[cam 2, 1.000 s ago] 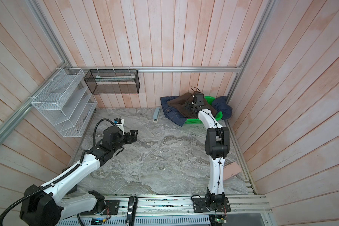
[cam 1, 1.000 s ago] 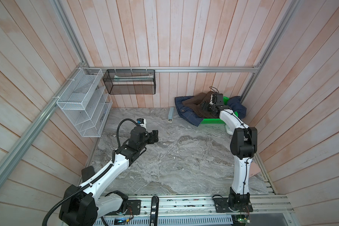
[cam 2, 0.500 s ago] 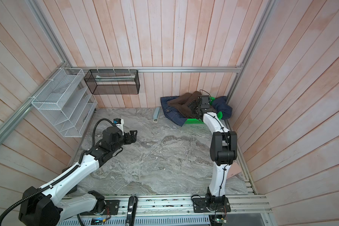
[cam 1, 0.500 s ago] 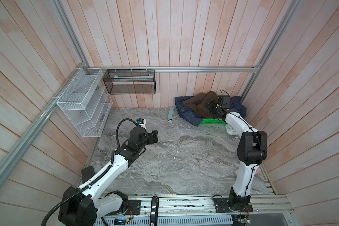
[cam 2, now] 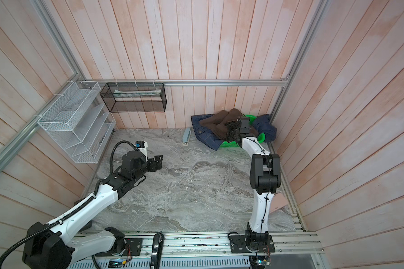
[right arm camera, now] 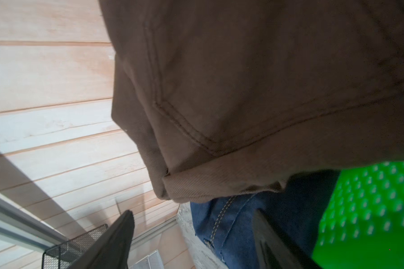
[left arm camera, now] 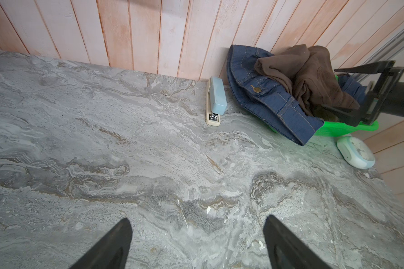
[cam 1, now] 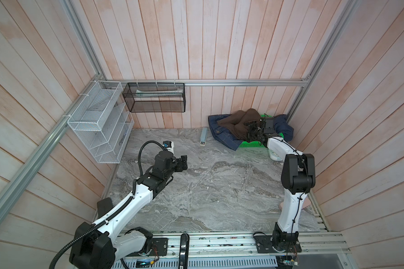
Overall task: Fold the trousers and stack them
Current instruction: 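Lift the brown trousers high out of the basket with the right gripper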
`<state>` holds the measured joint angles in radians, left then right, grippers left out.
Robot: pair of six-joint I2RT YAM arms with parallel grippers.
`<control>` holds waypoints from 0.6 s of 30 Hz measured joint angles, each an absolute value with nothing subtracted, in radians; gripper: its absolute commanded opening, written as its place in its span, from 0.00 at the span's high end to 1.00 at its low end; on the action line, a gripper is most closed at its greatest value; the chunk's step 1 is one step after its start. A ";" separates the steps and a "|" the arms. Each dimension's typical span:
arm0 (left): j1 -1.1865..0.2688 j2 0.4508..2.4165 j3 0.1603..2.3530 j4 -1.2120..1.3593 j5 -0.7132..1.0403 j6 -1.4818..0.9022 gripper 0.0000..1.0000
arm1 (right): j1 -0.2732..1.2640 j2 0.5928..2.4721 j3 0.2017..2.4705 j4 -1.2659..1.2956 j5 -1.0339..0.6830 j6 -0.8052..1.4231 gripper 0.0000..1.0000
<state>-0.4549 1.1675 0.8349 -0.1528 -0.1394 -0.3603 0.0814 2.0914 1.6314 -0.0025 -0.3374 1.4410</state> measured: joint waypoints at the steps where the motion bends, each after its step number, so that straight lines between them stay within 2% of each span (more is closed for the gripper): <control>1: -0.455 1.168 0.835 -0.153 -0.139 -0.358 0.09 | 0.081 2.100 1.629 0.004 -0.340 1.457 0.28; 3: -0.455 1.168 0.835 -0.152 -0.142 -0.355 0.09 | 0.081 2.122 1.629 0.019 -0.342 1.480 0.50; 5: -0.455 1.168 0.835 -0.152 -0.146 -0.350 0.09 | 0.080 2.139 1.629 0.033 -0.343 1.498 0.62; 11: -0.455 1.168 0.835 -0.150 -0.158 -0.342 0.09 | 0.071 2.162 1.629 0.058 -0.342 1.521 0.74; 13: -0.455 1.168 0.835 -0.150 -0.161 -0.340 0.09 | 0.070 2.164 1.629 0.062 -0.341 1.522 0.68; 15: -0.455 1.168 0.835 -0.150 -0.162 -0.340 0.09 | 0.069 2.164 1.631 0.061 -0.338 1.522 0.51; 18: -0.455 1.168 0.835 -0.150 -0.162 -0.340 0.09 | 0.069 2.164 1.640 0.061 -0.326 1.515 0.42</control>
